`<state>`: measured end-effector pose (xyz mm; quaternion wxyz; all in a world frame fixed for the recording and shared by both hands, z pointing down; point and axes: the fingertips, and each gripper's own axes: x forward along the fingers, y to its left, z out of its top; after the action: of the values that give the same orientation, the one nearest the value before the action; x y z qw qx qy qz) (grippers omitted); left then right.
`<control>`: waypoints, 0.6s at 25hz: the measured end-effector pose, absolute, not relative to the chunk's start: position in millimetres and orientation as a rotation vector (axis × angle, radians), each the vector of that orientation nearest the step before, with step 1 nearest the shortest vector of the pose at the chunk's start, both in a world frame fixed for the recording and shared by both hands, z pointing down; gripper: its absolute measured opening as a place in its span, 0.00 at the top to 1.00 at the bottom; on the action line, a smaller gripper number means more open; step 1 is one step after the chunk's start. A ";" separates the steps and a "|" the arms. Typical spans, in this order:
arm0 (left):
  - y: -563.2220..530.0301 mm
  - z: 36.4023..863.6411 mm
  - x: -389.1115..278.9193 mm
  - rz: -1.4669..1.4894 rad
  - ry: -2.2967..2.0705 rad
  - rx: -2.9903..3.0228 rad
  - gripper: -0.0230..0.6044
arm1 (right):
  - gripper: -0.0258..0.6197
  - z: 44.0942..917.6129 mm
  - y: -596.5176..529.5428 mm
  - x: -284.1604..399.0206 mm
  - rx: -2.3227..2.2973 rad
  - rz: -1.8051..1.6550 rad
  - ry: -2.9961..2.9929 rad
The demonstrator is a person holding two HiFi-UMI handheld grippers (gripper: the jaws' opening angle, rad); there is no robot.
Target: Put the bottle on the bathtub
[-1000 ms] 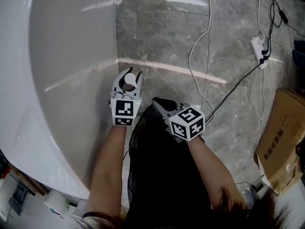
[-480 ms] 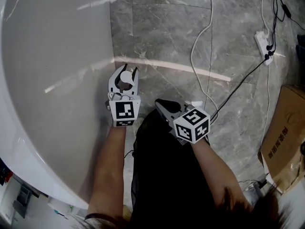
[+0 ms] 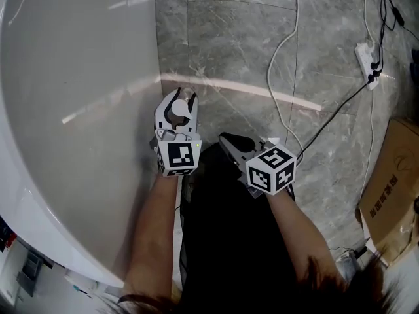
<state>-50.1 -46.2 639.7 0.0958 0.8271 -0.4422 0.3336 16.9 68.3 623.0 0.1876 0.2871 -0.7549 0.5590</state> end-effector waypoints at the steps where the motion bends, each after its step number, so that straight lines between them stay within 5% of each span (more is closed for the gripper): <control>1: -45.0 640.2 -47.6 0.999 -1.305 2.466 0.74 | 0.91 623.8 68.6 16.7 0.809 1.577 -2.120; 15: -30.0 633.4 -44.7 0.951 -1.392 2.509 0.69 | 0.91 631.3 90.9 18.6 0.798 1.586 -2.100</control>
<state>-44.7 -30.0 633.4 0.0596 0.8286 -0.4596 0.3140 18.6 90.9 631.3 0.1943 0.2848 -0.7490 0.5658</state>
